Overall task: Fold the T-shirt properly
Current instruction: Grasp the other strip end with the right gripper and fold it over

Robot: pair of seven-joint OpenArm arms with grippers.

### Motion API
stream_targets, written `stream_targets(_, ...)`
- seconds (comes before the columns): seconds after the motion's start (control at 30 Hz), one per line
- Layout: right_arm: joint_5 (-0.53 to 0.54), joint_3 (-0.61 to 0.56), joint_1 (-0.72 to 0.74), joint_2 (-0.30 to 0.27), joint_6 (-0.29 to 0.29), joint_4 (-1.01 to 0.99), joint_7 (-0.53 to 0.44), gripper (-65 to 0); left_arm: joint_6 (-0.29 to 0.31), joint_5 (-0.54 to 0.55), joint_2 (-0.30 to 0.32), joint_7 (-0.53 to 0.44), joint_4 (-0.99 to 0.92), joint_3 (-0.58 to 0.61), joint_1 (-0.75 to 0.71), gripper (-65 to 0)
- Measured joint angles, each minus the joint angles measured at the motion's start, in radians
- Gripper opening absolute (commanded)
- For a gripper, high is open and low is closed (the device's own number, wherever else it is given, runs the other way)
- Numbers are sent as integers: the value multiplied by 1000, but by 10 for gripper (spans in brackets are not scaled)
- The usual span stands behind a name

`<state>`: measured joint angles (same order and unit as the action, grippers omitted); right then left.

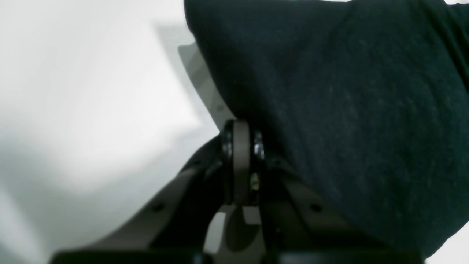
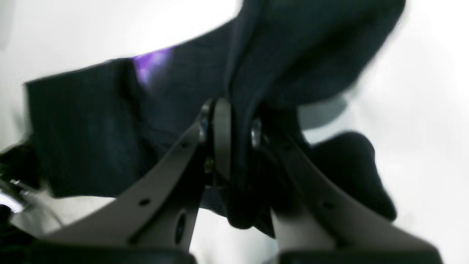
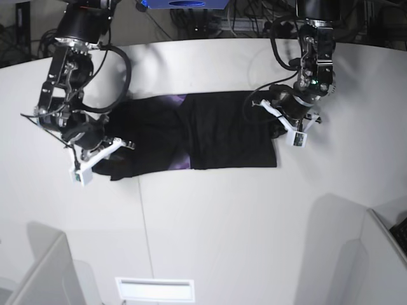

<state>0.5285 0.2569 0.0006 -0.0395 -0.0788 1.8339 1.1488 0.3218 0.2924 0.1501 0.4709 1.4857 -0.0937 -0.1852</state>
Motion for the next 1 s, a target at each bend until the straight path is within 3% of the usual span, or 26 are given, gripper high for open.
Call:
stream_targets(0.3, 3, -145, -39, 34, 3, 49, -11, -650, 0, -6, -8, 24, 36, 4, -16, -650)
stream_targets(0.5, 5, -156, -99, 91, 5, 145, -50, -650, -3, -8, 4, 22, 40, 52, -18, -650)
stream_targets(0.9, 7, -155, -124, 127, 7, 156, -100, -650, 0, -5, -9, 18, 42, 91, -18, -650)
stream_targets(1.0, -3, -217, -122, 122, 8, 156, -132, -650, 0, -4, -8, 19, 42, 91, -18, -650)
